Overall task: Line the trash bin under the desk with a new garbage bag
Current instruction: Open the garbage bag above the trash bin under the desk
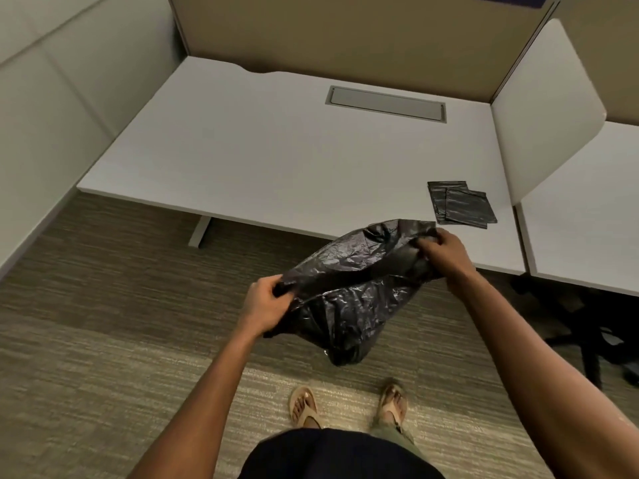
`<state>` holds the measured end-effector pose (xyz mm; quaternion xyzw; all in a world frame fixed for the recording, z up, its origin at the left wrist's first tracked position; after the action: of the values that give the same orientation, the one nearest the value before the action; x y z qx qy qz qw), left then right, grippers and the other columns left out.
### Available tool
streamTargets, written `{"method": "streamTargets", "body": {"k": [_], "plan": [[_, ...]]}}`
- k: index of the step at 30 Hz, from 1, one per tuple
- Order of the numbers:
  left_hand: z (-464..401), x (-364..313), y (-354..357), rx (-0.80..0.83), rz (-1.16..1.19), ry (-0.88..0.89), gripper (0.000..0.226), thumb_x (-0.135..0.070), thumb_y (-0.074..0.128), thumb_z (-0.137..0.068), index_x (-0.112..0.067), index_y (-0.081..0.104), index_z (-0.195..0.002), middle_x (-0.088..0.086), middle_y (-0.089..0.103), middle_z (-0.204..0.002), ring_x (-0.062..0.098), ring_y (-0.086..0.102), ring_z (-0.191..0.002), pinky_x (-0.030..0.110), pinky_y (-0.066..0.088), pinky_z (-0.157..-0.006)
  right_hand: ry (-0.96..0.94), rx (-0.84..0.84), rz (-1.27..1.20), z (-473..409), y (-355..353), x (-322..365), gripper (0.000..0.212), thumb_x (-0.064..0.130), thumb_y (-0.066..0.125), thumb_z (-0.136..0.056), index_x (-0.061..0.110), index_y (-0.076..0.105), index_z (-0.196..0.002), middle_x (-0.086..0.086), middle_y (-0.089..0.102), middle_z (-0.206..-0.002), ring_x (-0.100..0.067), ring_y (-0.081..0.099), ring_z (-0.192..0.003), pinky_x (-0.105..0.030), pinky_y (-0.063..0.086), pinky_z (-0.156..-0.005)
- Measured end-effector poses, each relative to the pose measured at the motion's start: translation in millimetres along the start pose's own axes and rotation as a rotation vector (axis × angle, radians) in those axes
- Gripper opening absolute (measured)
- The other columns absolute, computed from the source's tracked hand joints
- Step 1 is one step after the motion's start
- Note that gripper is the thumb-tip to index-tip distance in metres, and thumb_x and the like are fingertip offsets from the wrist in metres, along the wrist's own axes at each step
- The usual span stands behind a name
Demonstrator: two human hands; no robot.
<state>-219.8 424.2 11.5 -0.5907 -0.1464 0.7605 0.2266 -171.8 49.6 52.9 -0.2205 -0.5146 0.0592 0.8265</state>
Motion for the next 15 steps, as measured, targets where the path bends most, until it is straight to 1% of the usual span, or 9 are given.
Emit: {"method": "streamTargets", "body": {"k": [2, 4, 5, 6, 8, 10, 11, 13, 15], "plan": [[1, -1, 1, -0.083, 0.156, -0.121, 0.024, -0.039, 0.065, -0.096, -0.024, 0.076, -0.082, -0.003, 0.078, -0.081, 0.015, 0.074, -0.078, 0.036, 0.057, -0.073, -0.006, 0.152, -0.051, 6, 11, -5, 0.051, 0.026, 0.079, -0.087, 0.027, 0.059, -0.134, -0.016, 0.061, -0.136, -0.025, 0.066, -0.112, -0.032, 0.062, -0.077], [7, -3, 5, -0.181, 0.291, -0.211, 0.034, -0.040, 0.057, -0.100, -0.018, 0.070, -0.076, 0.000, 0.074, -0.075, 0.017, 0.070, -0.070, 0.033, 0.052, -0.067, -0.066, 0.001, 0.057, 20, 7, -9, 0.083, 0.043, 0.083, -0.081, 0.033, 0.041, -0.152, -0.013, 0.043, -0.153, -0.027, 0.049, -0.134, -0.047, 0.052, -0.106], [12, -5, 8, -0.237, 0.375, -0.247, 0.035, -0.038, 0.055, -0.101, -0.018, 0.067, -0.075, 0.001, 0.070, -0.073, 0.017, 0.066, -0.067, 0.033, 0.049, -0.065, -0.057, -0.142, 0.101, 33, 4, -15, 0.093, 0.057, 0.082, -0.076, 0.034, 0.036, -0.154, -0.012, 0.038, -0.156, -0.029, 0.043, -0.140, -0.052, 0.044, -0.113], [17, -5, 13, -0.281, 0.453, -0.276, 0.033, -0.038, 0.054, -0.102, -0.019, 0.063, -0.076, 0.001, 0.066, -0.074, 0.017, 0.063, -0.067, 0.032, 0.048, -0.063, 0.011, -0.236, 0.082, 47, 8, -27, 0.100, 0.071, 0.078, -0.071, 0.034, 0.034, -0.153, -0.012, 0.039, -0.156, -0.031, 0.045, -0.139, -0.053, 0.045, -0.111], [28, -7, 27, -0.300, 0.568, -0.320, 0.026, -0.040, 0.050, -0.103, -0.024, 0.059, -0.085, 0.000, 0.066, -0.085, 0.017, 0.063, -0.076, 0.031, 0.049, -0.065, 0.208, -0.125, -0.105, 76, 45, -56, 0.108, 0.086, 0.069, -0.066, 0.031, 0.034, -0.152, -0.016, 0.050, -0.148, -0.028, 0.061, -0.115, -0.041, 0.055, -0.085], [36, -6, 45, -0.259, 0.640, -0.329, 0.019, -0.039, 0.050, -0.104, -0.026, 0.062, -0.097, 0.003, 0.069, -0.104, 0.019, 0.067, -0.094, 0.033, 0.052, -0.075, 0.375, 0.152, -0.178, 100, 101, -75, 0.110, 0.089, 0.065, -0.066, 0.024, 0.038, -0.151, -0.013, 0.061, -0.137, -0.022, 0.065, -0.095, -0.033, 0.053, -0.063], [40, -6, 51, -0.231, 0.654, -0.333, 0.022, -0.040, 0.050, -0.103, -0.024, 0.064, -0.102, 0.005, 0.071, -0.110, 0.020, 0.068, -0.101, 0.036, 0.054, -0.082, 0.429, 0.215, -0.190, 107, 122, -81, 0.107, 0.087, 0.067, -0.068, 0.022, 0.042, -0.149, -0.011, 0.064, -0.133, -0.022, 0.066, -0.096, -0.036, 0.056, -0.064], [44, -5, 59, -0.167, 0.700, -0.315, 0.030, -0.042, 0.050, -0.098, -0.023, 0.072, -0.106, 0.003, 0.076, -0.111, 0.022, 0.071, -0.108, 0.040, 0.056, -0.092, 0.511, 0.210, -0.210, 107, 149, -91, 0.090, 0.073, 0.077, -0.072, 0.019, 0.052, -0.139, -0.009, 0.068, -0.129, -0.026, 0.068, -0.105, -0.047, 0.062, -0.082], [48, -1, 57, -0.140, 0.765, -0.282, 0.034, -0.043, 0.050, -0.094, -0.026, 0.078, -0.101, -0.003, 0.080, -0.108, 0.017, 0.074, -0.107, 0.037, 0.057, -0.091, 0.489, 0.136, -0.131, 97, 159, -95, 0.058, 0.055, 0.081, -0.078, 0.016, 0.069, -0.120, -0.009, 0.075, -0.117, -0.027, 0.072, -0.104, -0.050, 0.061, -0.092]]}}
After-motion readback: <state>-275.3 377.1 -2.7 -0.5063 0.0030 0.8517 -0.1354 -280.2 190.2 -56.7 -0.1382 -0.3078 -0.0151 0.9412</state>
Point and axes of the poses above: each hand's wrist, its own z-axis away from the middle knuckle, its own y-axis out of the palm, x = y × z, the point moved 7 cm from there along -z, towards the middle knuckle
